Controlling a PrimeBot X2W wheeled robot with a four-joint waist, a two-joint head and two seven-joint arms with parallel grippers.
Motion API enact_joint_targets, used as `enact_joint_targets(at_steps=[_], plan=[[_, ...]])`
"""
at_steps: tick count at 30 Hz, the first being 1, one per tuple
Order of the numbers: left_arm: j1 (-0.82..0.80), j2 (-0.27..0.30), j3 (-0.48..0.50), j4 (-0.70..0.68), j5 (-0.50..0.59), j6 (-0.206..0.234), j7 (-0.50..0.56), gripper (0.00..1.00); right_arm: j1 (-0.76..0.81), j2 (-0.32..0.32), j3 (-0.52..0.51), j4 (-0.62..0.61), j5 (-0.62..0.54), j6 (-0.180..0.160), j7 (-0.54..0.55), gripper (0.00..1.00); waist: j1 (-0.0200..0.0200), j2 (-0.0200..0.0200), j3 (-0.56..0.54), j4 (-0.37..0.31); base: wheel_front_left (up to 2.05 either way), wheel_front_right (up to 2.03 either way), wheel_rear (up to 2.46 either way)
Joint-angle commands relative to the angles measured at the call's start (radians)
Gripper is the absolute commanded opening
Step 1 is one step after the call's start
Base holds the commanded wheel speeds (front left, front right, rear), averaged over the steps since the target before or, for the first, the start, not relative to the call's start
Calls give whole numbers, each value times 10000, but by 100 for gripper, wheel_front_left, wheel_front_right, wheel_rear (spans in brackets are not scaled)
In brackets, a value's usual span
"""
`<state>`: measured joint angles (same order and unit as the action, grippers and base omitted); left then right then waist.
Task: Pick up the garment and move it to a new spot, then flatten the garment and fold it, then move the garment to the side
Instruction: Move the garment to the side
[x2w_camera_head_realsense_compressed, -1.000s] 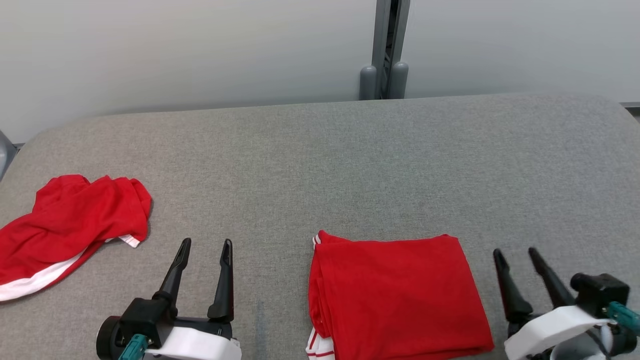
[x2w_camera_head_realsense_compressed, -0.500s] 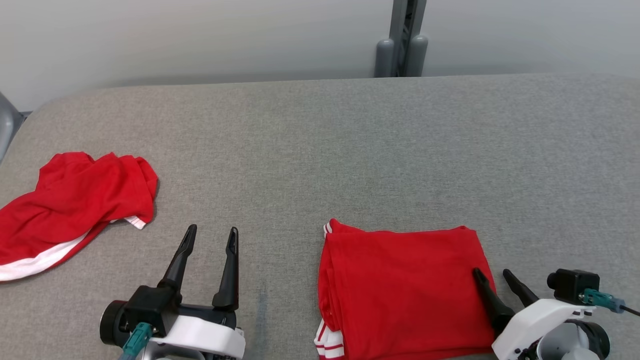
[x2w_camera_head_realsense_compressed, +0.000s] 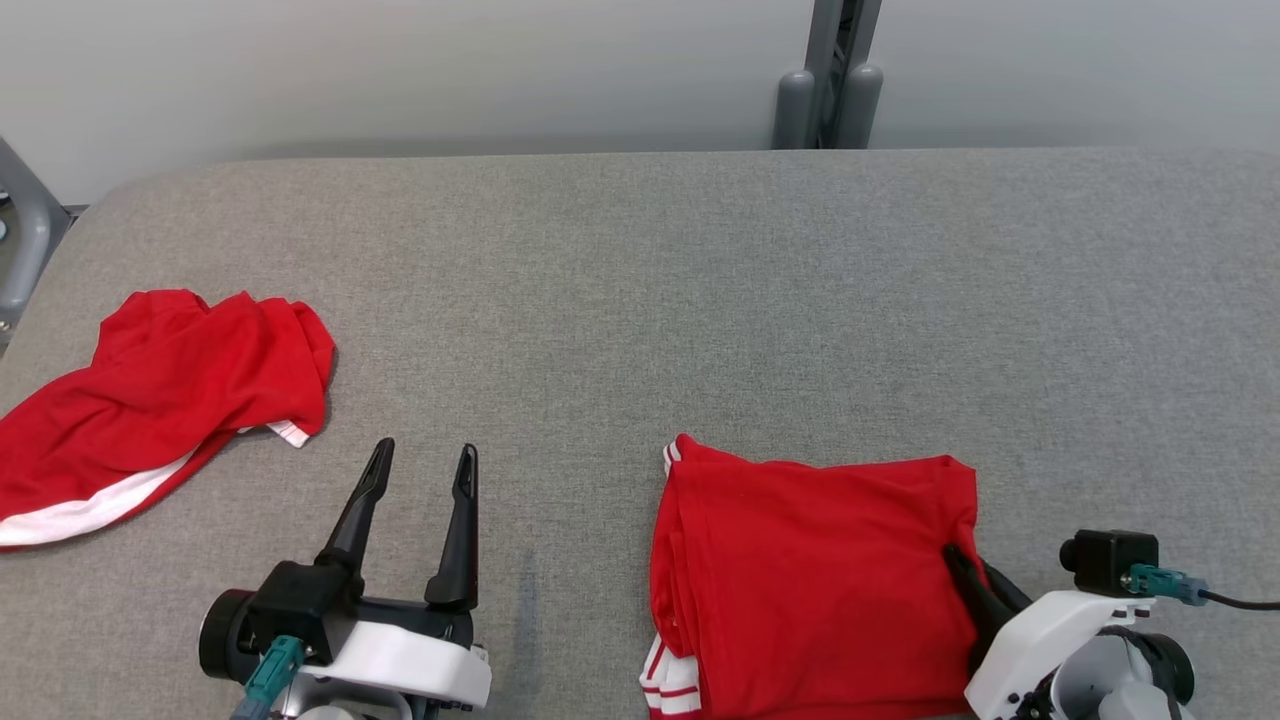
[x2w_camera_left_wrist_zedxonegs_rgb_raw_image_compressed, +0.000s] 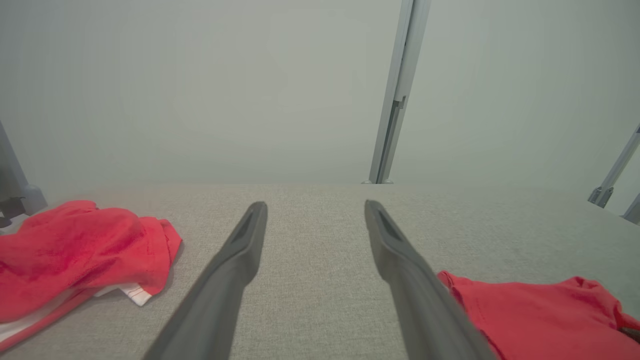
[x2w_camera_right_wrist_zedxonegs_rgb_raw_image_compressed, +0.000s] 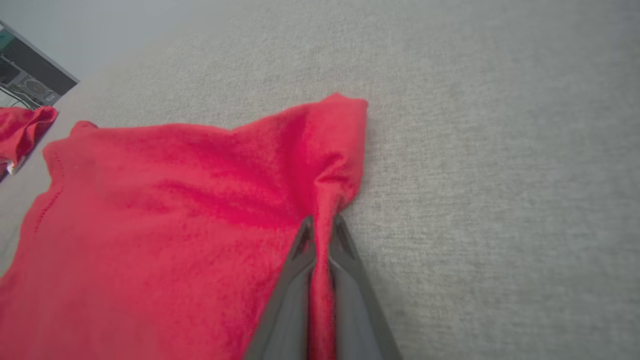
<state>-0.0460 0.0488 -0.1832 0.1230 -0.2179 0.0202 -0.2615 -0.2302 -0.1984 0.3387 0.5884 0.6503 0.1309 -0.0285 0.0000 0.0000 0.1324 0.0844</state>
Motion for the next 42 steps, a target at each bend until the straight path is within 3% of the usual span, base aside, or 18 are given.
enact_joint_targets(at_steps=[1, 12, 22, 31, 42], plan=[[-62, 35, 10, -45, -12, 55, -34, 100, -89, -118, 150, 127, -117, -4, -163, 0, 0, 0, -36, -27, 0, 0, 0], [85, 35, -135, -96, 573, -80, -34, 100, -642, -713, 657, 411, -1010, -6, -1193, 0, 0, 0, -183, -497, 0, 0, 0], [-239, 35, -147, -378, 924, -309, -34, 100, -1862, -1841, 1347, 136, -1523, -6, -1282, 0, 0, 0, 350, -2089, 0, 0, 0], [-1177, 287, -368, -659, 1623, -852, -33, 100, -3781, -2672, 1886, 372, -1950, -7, -1667, 0, 0, 0, 2040, -3346, 0, 0, 0], [-2466, 1574, -1291, -1502, 2555, -1347, -33, 100, -6230, -3304, 1406, 1485, -1741, -7, -2131, 0, 0, 0, 4122, -4324, 0, 0, 0]])
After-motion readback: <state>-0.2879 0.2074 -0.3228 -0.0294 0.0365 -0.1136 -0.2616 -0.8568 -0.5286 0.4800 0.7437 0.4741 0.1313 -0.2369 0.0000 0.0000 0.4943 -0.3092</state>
